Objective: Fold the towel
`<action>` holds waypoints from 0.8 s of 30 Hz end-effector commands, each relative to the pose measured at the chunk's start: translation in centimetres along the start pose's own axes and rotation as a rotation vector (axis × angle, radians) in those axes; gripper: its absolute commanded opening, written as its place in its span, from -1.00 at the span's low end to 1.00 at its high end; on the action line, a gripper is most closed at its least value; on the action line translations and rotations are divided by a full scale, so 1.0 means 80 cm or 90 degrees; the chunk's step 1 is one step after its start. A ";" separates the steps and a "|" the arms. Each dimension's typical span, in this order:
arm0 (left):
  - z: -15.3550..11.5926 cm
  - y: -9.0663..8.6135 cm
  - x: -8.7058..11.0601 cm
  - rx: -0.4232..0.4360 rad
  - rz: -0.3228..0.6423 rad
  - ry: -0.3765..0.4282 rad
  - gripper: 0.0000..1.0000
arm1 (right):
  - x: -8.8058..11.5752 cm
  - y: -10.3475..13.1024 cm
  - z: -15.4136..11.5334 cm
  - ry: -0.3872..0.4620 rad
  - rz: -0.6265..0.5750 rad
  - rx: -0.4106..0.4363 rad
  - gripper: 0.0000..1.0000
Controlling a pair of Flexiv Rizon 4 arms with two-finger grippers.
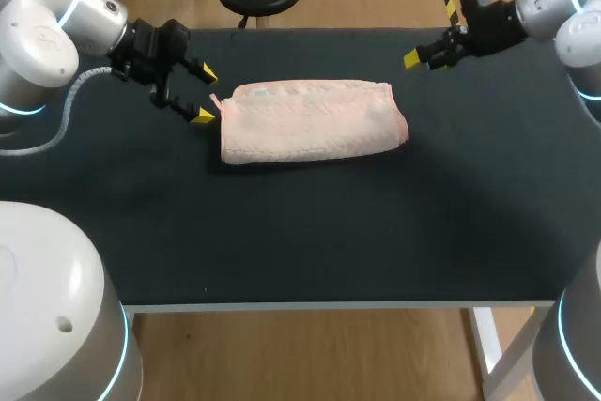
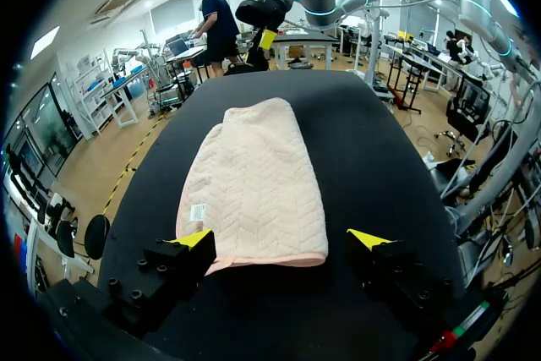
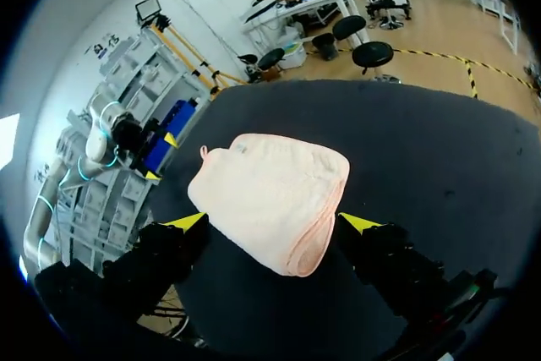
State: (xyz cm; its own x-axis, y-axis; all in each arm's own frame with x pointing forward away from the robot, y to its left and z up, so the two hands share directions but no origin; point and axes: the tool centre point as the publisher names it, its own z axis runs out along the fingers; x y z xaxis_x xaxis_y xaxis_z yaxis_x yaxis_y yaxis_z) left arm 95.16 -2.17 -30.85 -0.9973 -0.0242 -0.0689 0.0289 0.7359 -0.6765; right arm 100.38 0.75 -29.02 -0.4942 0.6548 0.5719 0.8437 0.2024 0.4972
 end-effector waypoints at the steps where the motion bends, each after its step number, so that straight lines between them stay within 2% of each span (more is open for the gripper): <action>1: 0.000 0.001 0.000 0.001 0.001 -0.001 1.00 | -0.008 -0.008 -0.004 -0.014 0.047 0.012 1.00; 5: 0.000 0.001 0.000 0.001 0.001 -0.001 1.00 | -0.026 -0.012 -0.003 -0.007 0.067 0.014 1.00; 13: 0.000 0.001 0.000 0.001 0.001 -0.001 1.00 | -0.053 -0.013 0.005 0.044 0.099 0.021 1.00; 18: 0.000 0.001 0.000 0.001 0.001 -0.001 1.00 | -0.057 -0.017 0.021 0.072 0.105 0.044 1.00; 24: 0.000 0.001 0.000 0.001 0.001 -0.001 1.00 | -0.052 -0.039 0.036 0.097 0.099 0.081 1.00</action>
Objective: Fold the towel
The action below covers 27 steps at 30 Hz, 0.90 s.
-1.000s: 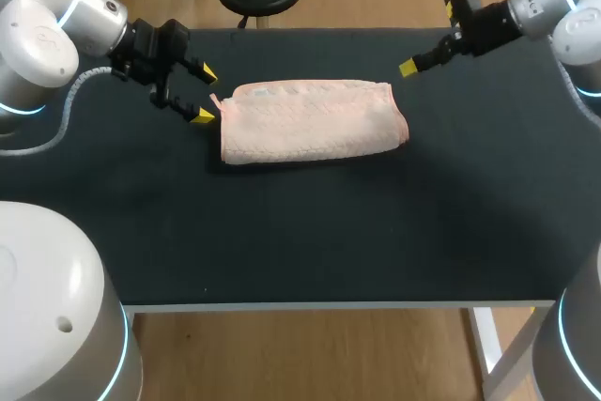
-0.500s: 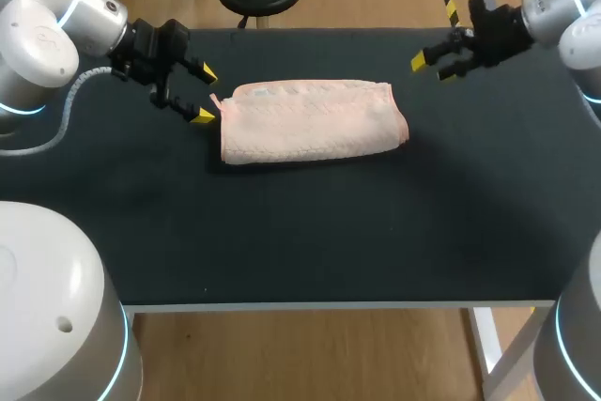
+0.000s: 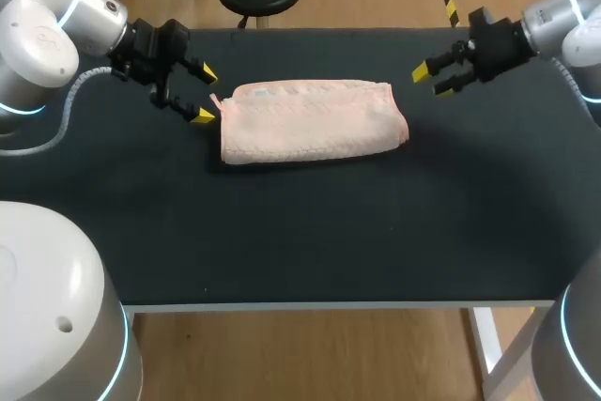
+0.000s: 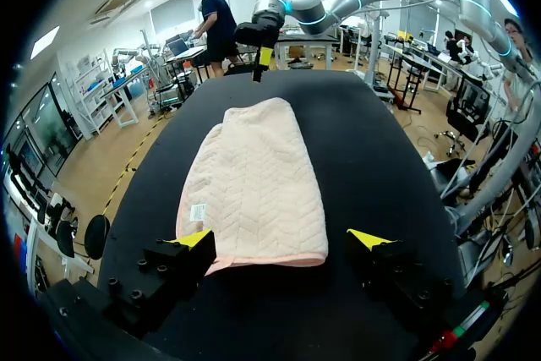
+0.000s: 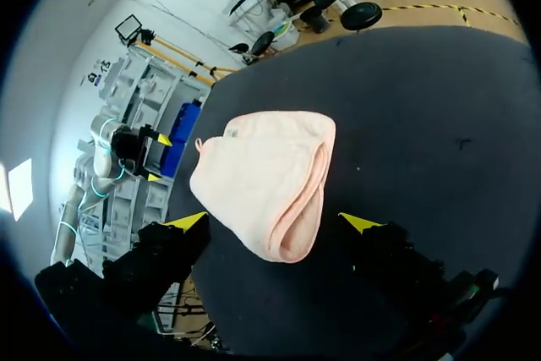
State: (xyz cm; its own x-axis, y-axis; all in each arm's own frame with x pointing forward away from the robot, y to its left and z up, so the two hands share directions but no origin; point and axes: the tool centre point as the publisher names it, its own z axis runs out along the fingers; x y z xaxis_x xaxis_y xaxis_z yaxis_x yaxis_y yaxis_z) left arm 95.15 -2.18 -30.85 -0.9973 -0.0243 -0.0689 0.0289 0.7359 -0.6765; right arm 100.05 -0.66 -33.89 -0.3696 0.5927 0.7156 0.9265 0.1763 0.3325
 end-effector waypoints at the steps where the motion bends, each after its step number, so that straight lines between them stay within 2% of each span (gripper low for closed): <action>1: 0.000 0.001 0.000 0.001 0.001 -0.001 1.00 | -0.009 -0.003 0.011 0.019 -0.005 0.026 1.00; 13: 0.000 0.001 0.000 0.001 0.001 -0.001 1.00 | -0.009 -0.032 0.051 0.042 -0.013 0.067 1.00; 17: 0.000 0.001 0.000 0.001 0.001 -0.001 1.00 | -0.016 -0.033 0.068 0.048 0.009 0.068 1.00; 27: 0.000 0.001 0.000 0.001 0.001 -0.001 1.00 | -0.035 -0.028 0.095 0.026 0.013 0.068 1.00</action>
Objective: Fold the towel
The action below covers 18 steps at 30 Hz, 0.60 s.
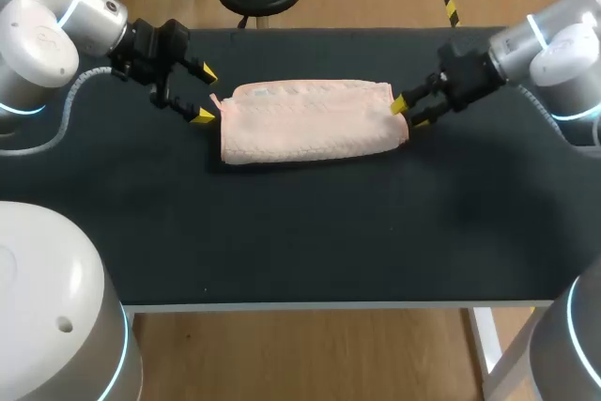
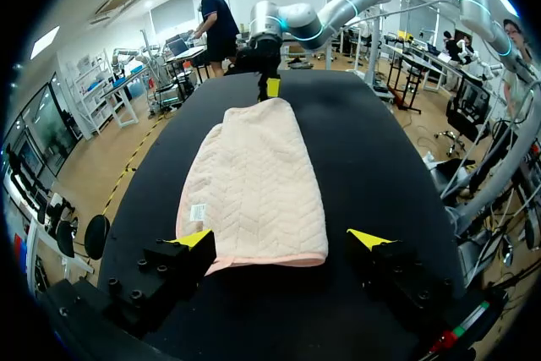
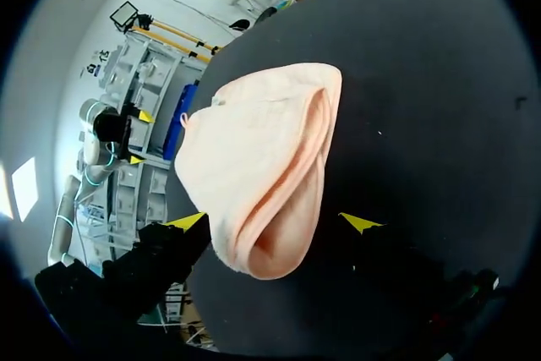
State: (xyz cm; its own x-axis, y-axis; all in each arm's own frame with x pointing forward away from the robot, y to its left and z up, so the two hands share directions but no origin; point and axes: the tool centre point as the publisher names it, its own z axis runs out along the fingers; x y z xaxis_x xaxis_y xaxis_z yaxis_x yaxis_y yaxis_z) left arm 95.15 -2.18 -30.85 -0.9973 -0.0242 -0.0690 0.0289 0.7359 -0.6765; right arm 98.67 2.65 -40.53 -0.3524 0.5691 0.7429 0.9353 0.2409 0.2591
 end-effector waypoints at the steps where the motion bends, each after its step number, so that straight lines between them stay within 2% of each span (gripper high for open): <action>1: 0.000 0.001 0.000 0.001 0.001 -0.001 1.00 | -0.008 0.010 0.014 0.003 0.000 0.008 1.00; 18: 0.000 0.001 0.000 0.001 0.001 -0.001 1.00 | 0.000 0.016 0.041 0.015 0.012 0.014 1.00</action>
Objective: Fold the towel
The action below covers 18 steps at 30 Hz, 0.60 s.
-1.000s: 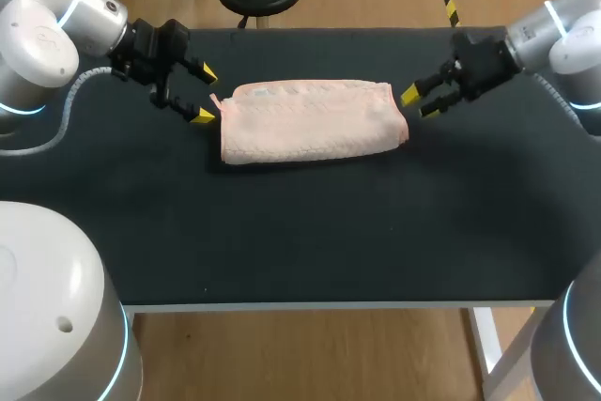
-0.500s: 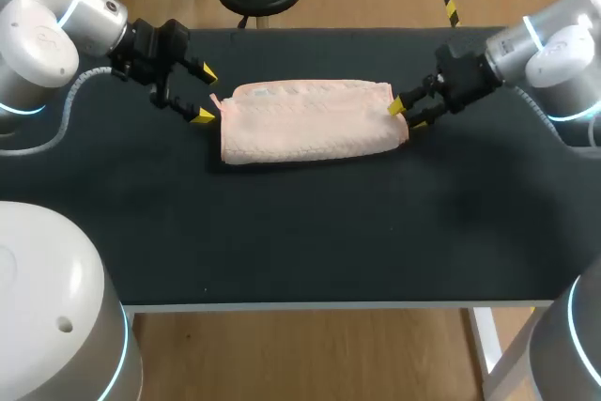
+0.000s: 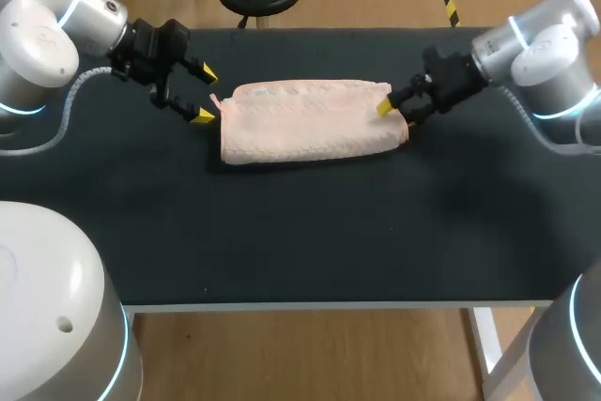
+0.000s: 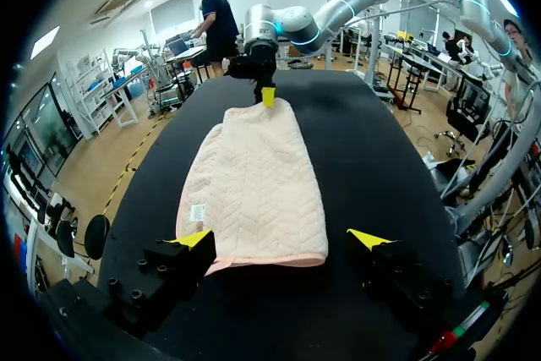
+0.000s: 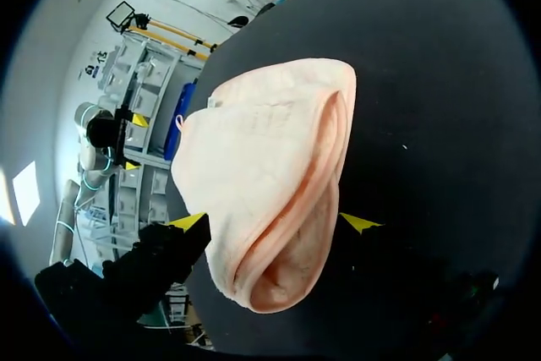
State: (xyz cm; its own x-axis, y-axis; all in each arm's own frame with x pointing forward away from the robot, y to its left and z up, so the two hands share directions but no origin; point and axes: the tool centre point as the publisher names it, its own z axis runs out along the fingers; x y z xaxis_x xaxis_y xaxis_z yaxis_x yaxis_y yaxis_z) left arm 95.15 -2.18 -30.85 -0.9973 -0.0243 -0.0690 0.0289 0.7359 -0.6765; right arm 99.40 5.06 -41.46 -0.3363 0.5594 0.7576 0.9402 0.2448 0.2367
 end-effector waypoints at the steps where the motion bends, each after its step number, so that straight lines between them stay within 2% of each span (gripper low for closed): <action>1: 0.000 0.001 0.000 0.001 0.001 -0.001 1.00 | -0.006 0.004 0.012 0.006 0.005 0.004 1.00; 17: 0.000 0.001 0.000 0.001 0.001 -0.001 1.00 | 0.016 0.012 0.031 0.025 0.004 0.013 1.00; 18: 0.000 0.001 0.000 0.001 0.001 -0.001 1.00 | 0.015 0.011 0.031 0.023 0.005 0.014 0.87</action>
State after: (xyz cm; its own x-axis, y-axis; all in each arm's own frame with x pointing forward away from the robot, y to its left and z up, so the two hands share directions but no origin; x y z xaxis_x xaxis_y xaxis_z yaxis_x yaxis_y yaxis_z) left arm 95.15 -2.18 -30.85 -0.9973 -0.0242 -0.0690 0.0289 0.7359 -0.6765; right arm 99.46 7.79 -41.39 -0.3285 0.5320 0.7804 0.9412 0.2531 0.2236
